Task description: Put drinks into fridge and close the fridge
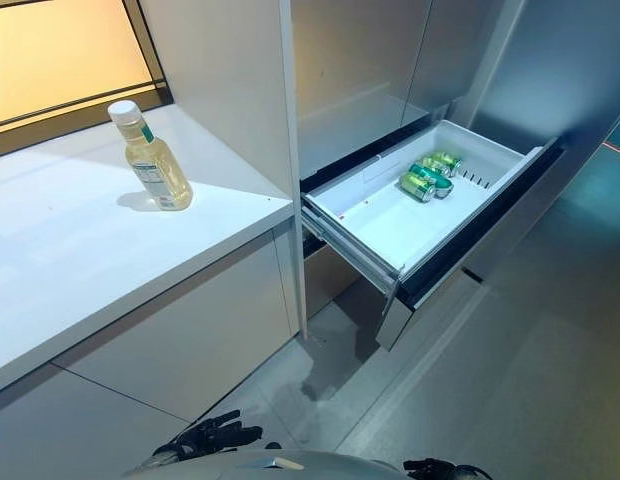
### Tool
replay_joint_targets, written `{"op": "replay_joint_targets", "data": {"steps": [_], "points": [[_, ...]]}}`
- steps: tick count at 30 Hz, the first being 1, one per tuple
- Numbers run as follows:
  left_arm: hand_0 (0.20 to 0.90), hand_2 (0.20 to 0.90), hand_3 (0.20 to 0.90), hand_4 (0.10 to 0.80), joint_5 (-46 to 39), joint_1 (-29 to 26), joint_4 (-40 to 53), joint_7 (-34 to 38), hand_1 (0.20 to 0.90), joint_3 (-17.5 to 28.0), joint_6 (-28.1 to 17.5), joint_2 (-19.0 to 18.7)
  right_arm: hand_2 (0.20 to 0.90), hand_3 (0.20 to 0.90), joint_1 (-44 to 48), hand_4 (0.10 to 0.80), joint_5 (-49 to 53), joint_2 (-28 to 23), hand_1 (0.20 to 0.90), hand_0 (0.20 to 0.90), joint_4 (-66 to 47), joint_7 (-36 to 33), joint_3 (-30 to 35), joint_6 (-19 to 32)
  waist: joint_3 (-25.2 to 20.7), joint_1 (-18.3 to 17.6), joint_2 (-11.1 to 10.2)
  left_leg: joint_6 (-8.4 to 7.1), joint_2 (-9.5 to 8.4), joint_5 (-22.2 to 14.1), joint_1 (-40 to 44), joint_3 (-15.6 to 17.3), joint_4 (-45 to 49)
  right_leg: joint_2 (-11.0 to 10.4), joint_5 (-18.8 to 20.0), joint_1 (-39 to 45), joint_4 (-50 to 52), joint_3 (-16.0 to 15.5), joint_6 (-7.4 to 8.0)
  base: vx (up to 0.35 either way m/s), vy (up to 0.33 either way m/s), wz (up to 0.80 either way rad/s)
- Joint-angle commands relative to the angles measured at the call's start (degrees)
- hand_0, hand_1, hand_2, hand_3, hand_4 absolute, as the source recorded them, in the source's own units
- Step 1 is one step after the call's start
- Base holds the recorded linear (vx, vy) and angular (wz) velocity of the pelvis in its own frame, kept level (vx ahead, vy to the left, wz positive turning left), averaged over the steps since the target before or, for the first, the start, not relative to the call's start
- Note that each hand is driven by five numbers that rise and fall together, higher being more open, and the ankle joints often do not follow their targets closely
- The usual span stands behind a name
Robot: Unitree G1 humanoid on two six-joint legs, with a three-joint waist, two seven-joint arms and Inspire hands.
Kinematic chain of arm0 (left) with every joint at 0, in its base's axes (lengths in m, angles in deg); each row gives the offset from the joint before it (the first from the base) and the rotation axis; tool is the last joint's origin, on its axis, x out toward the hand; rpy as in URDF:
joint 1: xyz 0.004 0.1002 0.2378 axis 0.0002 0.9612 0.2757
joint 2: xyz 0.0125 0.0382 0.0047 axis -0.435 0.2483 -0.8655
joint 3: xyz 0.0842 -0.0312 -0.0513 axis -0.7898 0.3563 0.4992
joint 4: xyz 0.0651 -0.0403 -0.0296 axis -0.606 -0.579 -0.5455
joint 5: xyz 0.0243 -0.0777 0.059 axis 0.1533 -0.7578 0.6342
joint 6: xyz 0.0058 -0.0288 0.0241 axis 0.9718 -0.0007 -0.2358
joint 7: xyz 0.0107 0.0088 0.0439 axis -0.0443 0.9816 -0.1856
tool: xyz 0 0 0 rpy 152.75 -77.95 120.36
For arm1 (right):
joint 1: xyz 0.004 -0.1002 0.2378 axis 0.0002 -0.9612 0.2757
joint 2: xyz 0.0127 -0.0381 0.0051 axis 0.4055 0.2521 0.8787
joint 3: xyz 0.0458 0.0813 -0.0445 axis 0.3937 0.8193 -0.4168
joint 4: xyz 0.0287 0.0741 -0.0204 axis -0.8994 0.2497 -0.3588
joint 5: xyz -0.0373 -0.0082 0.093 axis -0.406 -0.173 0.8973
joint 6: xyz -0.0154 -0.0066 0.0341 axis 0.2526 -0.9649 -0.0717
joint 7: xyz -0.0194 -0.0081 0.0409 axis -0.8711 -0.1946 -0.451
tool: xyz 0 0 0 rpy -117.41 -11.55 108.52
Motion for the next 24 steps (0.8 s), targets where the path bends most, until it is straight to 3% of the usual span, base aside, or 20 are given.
{"op": "replay_joint_targets", "data": {"steps": [1,9,14,20,22,24], "points": [[0.9,0.9,0.9,0.8,-0.59,-2.12,-1.48,-0.79,0.9,-1.61,-1.16,2.15,0.9,0.9,2.22,0.8,-0.92,1.82,0.9,0.9,0.53,1.28,-1.92,-0.03,0.28,0.84,1.22,-0.19,-0.47,-8.66,2.01,-2.26,1.31,-0.97,-0.68,-2.51,2.46,1.78,5.0,0.0,0.0,0.0],[0.9,0.9,0.9,0.8,0.97,-1.91,-1.28,-2.86,0.9,-2.09,-3.65,2.12,0.9,0.9,2.28,0.8,-0.77,1.74,0.9,0.9,0.94,1.24,-1.63,0.4,0.29,1.14,1.23,-0.19,-0.53,-8.74,1.86,-2.63,1.23,-0.99,-0.83,-2.58,2.41,1.44,5.02,0.0,0.0,0.0],[0.9,0.9,0.9,0.8,8.02,-2.21,0.09,-3.26,0.9,-4.25,-7.25,1.82,0.9,0.9,2.24,0.8,-1.01,1.66,0.9,0.9,0.66,0.93,-1.68,0.3,0.36,1.07,1.31,-0.14,-0.56,-8.8,1.77,-2.71,1.23,-0.97,-0.93,-2.78,2.61,1.45,5.05,0.0,0.0,0.0],[0.9,0.9,0.9,0.8,19.1,-3.85,4.19,-2.97,0.9,-10.52,-13.6,0.21,0.9,0.9,2.52,0.8,-1.59,1.04,0.9,0.9,-0.22,1.23,-2.96,0.11,0.57,0.39,1.65,-0.07,-0.43,-8.84,1.81,-2.24,1.16,-0.76,-1.06,-3.21,3.09,2.24,5.13,0.0,0.0,0.0],[0.9,0.9,0.9,0.8,25.41,-5.49,7.65,-2.59,0.9,-14.91,-17.53,-1.09,0.9,0.9,2.69,0.8,-2.16,0.46,0.9,0.9,-0.58,1.63,-3.76,0.16,0.64,-0.14,1.93,-0.11,-0.3,-8.9,1.95,-1.88,1.03,-0.71,-1.1,-3.39,3.3,2.58,5.37,0.0,0.0,0.0],[0.9,0.9,0.9,0.8,28.53,-6.81,10.95,-1.97,0.9,-18.16,-18.58,-1.92,0.9,0.9,2.81,0.8,-2.34,-0.01,0.9,0.9,-1.12,1.97,-4.42,0.04,0.73,-0.57,2.07,-0.15,-0.18,-8.98,2.0,-1.59,0.93,-0.68,-1.1,-3.5,3.32,2.8,5.55,-0.026,0.022,-0.04]]}}
